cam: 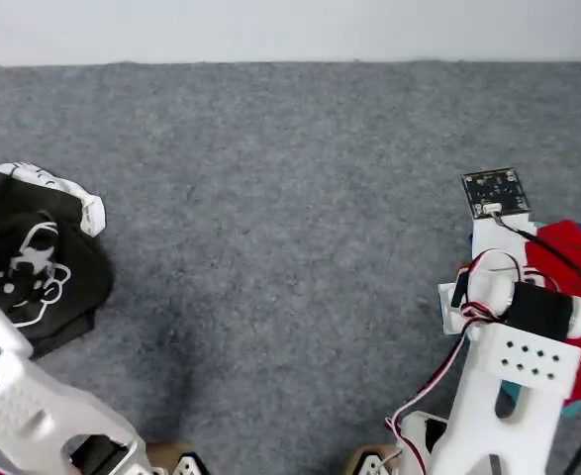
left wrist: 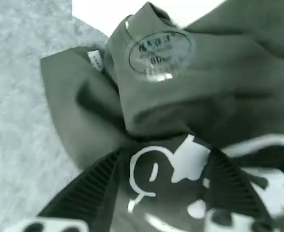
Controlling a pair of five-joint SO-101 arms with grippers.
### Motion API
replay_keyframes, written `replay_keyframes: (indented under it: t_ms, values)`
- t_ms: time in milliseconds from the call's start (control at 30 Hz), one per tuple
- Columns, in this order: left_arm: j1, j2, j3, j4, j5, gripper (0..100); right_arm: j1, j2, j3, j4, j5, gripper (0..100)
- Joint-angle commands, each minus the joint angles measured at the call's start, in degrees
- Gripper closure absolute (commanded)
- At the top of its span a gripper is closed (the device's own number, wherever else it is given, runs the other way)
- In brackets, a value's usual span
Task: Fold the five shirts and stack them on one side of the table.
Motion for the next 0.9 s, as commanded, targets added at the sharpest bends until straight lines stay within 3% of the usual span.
replay_keyframes:
  t_ms: [0, 167, 367, 500, 667, 767, 867]
  values:
    - [-0.2, 3.8, -1.8, -4.3, -0.3, 80, -0.8, -1.2, -0.1, -0.9, 0.5, 73.2]
    - [1.1, 4.9, -1.8, -4.5, -0.4, 100, -1.1, -1.3, -0.1, -0.9, 0.5, 73.2]
    - [11.5, -6.7, -6.5, 7.5, -0.4, 99, -1.1, -1.4, -0.1, -0.9, 0.5, 73.2]
    - [26.2, -17.0, -12.0, 14.9, -0.4, 99, -1.1, -1.4, -0.1, -0.9, 0.5, 73.2]
    - [50.5, -26.3, -13.4, 17.1, -0.8, 99, -0.8, -1.4, -0.1, -0.9, 0.5, 73.2]
    - [61.8, -28.0, -13.4, 17.1, -6.7, 99, -0.8, -1.4, -0.1, -0.8, 0.5, 73.2]
    - [68.8, -26.9, -10.9, 18.2, -14.6, 99, -0.7, -1.4, -0.1, -0.7, 0.5, 73.2]
